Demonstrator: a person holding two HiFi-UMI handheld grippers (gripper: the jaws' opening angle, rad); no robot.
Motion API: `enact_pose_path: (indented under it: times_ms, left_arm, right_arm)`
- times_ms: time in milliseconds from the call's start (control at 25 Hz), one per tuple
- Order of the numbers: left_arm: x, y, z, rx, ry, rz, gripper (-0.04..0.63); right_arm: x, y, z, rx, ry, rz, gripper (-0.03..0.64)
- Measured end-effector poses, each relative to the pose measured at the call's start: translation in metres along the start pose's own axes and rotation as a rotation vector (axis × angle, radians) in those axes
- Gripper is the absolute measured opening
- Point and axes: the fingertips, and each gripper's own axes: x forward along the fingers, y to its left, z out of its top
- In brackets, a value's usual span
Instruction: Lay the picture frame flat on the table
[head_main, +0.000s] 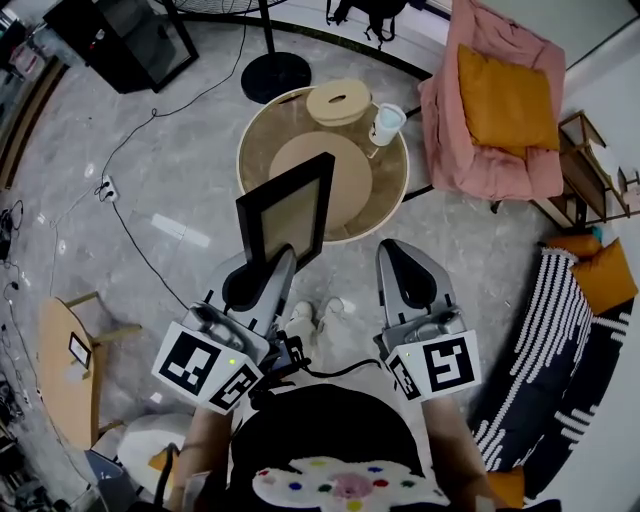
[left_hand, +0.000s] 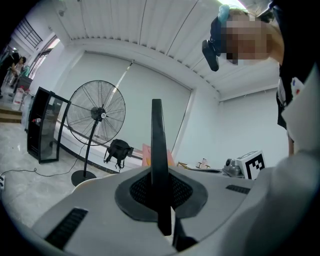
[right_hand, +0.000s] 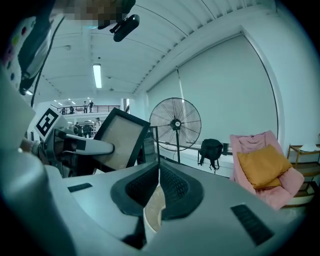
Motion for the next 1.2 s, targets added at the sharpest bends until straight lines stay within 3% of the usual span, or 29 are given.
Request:
enact_pose_path:
  times_ms: [360,480,680,960,1200]
  left_arm:
    - [0.017,0.002,-0.014,-0.049,0.026,-0.029,0.023]
    - [0.024,0.003,-0.016,-0.055,0.032,-0.048,0.023]
    - [0.027,-0.004,-0.021,-0.095,0.026,-0.106,0.023]
    - [0.030,-0.006,-0.030,-0.140,0.044,-0.163,0.023]
    - [0.035,0.001,-0.048,-0.220,0.066,-0.164,0.023]
  right_arm:
    - [0.023,0.006,-0.005,0.069,-0.005,0.100,0.040]
    - [0.032,0.012,-0.008,0.117,0.003,0.160,0.118]
    - [0.041,0.024,-0.013,0.231,0.006,0.255,0.173]
    - [0.044,0.026,-0.024,0.335,0.025,0.322,0.170]
    - [0.046,0.022,-0.040,0.394,0.063,0.313,0.089]
